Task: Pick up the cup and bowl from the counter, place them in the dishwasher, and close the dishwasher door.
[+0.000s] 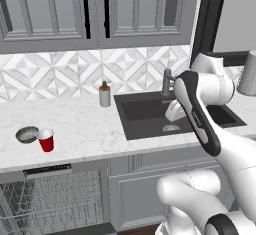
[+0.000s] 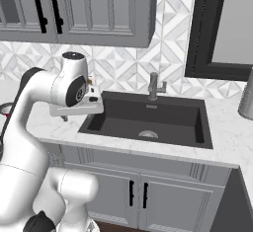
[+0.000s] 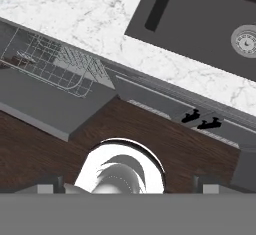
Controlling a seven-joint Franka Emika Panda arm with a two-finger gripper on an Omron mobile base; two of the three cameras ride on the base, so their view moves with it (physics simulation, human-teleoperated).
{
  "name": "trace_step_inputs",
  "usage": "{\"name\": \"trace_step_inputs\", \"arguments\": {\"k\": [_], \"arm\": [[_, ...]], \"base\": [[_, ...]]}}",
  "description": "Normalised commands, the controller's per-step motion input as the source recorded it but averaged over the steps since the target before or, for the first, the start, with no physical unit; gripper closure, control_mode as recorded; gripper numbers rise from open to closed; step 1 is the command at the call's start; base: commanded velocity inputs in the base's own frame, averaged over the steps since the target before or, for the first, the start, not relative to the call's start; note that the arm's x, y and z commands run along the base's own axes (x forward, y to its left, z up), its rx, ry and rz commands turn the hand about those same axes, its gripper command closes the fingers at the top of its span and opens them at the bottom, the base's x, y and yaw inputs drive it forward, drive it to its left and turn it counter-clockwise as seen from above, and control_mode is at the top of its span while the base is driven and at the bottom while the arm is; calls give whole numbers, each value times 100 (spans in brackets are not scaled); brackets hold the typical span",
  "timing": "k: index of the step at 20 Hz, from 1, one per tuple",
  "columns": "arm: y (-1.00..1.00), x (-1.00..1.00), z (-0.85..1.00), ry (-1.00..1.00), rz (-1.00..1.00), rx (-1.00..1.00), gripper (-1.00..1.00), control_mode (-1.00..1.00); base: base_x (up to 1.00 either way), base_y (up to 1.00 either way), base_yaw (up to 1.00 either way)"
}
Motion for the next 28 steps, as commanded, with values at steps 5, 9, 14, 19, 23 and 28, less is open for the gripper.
{"name": "trace_step_inputs", "arguments": {"k": [5,9,14,19,23,28], "arm": [[0,-7,-2,2,4,0,-100,100],[0,0,0,0,0,0,-100,100],[0,0,0,0,0,0,-100,100],[0,0,0,0,0,0,-100,100],[0,0,0,0,0,0,-100,100],[0,0,0,0,0,0,-100,100]], "base": [[-11,0,8],[-27,0,26],[-14,-14,32],[0,-30,36],[0,-30,37],[2,-27,42]]}}
